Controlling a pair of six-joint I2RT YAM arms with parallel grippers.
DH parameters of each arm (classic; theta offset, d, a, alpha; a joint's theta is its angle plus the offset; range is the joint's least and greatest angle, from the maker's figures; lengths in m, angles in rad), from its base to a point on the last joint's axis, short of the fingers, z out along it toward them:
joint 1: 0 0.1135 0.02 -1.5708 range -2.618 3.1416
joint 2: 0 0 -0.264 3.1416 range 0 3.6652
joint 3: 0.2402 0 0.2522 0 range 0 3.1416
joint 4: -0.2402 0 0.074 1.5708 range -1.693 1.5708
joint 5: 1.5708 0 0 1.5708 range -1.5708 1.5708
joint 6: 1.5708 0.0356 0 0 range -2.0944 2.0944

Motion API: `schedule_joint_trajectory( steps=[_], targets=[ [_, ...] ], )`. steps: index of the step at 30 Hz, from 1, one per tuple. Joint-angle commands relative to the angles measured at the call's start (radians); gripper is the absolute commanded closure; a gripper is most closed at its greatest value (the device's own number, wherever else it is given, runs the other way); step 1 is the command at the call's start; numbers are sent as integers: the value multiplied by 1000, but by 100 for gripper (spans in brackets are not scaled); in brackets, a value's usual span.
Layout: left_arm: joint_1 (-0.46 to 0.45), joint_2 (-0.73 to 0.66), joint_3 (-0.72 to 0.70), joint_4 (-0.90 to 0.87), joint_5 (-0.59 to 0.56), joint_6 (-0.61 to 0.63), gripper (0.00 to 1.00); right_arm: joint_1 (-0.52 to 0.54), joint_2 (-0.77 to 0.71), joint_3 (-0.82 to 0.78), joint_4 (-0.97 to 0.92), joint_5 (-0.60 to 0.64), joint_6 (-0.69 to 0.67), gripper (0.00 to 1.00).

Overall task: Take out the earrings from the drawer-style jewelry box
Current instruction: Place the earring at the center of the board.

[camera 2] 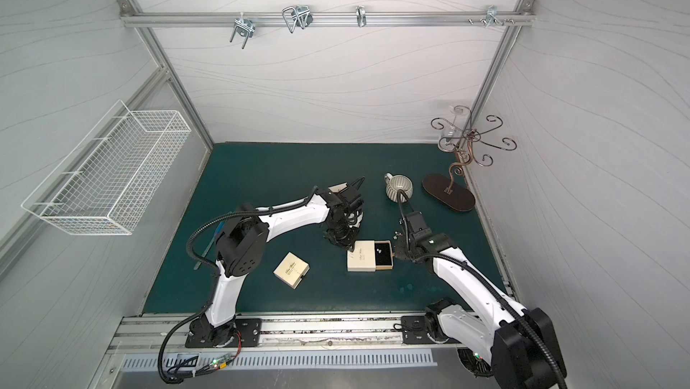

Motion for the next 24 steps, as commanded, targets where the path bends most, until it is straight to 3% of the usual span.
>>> schedule_joint_trajectory(
  steps=[1, 9, 15, 24],
  targets=[
    [14, 95, -22, 17, -172, 6, 70, 14, -65, -16, 15, 24, 9, 87],
    [14, 99, -18, 13, -172, 6, 69, -10, -283, -89, 37, 103, 71, 86],
    [14, 98, -20, 13, -170, 6, 69, -132, -397, -137, 10, 140, 133, 85],
    [11, 79, -35, 38, -149, 13, 69, -318, -378, -216, 52, 41, 170, 84]
  ],
)
